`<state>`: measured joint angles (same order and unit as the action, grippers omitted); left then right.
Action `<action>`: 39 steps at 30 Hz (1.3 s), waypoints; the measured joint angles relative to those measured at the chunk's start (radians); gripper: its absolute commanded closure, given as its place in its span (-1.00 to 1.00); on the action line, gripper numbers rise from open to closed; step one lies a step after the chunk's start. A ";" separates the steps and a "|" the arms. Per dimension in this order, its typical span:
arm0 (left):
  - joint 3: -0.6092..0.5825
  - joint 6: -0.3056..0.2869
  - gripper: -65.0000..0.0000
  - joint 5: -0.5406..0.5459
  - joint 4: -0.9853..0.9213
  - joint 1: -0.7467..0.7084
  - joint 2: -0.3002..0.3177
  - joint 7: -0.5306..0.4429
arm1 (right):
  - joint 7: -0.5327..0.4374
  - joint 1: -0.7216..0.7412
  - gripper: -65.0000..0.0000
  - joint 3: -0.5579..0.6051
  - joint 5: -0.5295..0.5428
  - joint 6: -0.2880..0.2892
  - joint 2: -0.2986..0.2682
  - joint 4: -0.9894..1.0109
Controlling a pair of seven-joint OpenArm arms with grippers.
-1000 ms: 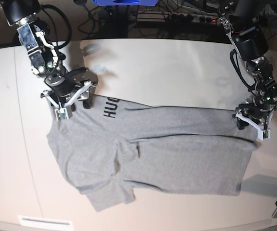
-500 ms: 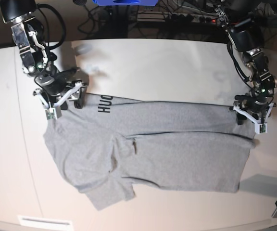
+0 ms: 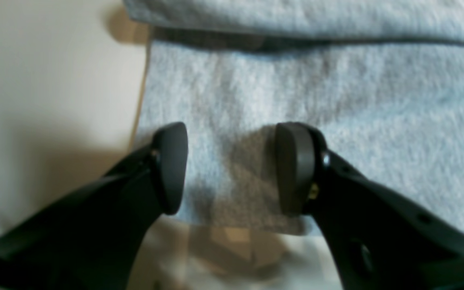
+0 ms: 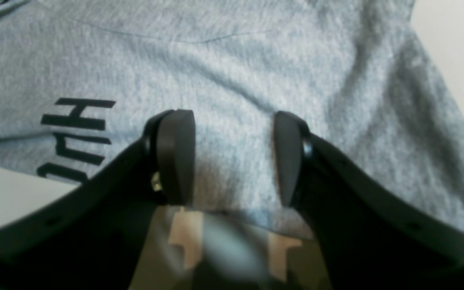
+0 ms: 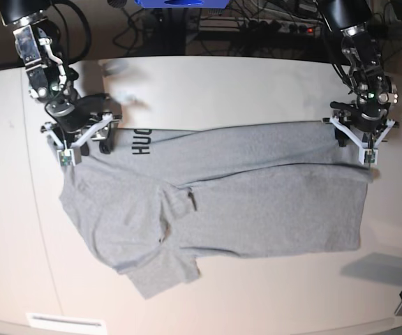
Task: Fold the T-shirt properly
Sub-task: 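Pull the grasped shirt edge with both grippers toward the robot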
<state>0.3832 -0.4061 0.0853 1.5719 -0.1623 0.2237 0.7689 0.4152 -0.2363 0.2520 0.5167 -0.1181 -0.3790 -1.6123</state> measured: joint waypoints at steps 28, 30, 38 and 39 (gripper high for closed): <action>0.079 -0.014 -0.05 0.014 0.130 -0.185 -0.026 -0.004 | -0.047 -0.158 0.04 -0.008 -0.023 -0.069 -0.063 -0.096; 0.079 -0.014 -0.05 0.020 0.133 -0.193 -0.029 -0.006 | -0.040 -0.172 0.04 -0.003 -0.021 -0.134 -0.061 -0.113; 0.131 -0.022 -0.05 0.048 0.136 -0.220 -0.044 -0.021 | -0.050 -0.201 0.04 -0.005 -0.064 -0.191 -0.018 -0.127; 0.143 -0.029 -0.05 0.048 0.136 -0.220 -0.046 -0.020 | -0.050 -0.207 0.04 -0.005 -0.069 -0.190 -0.017 -0.130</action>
<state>0.5259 -0.4347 0.1337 1.7077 -0.3824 0.1780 0.7486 0.3649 -0.4435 0.2466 0.4480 -0.3084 -0.3958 -1.7420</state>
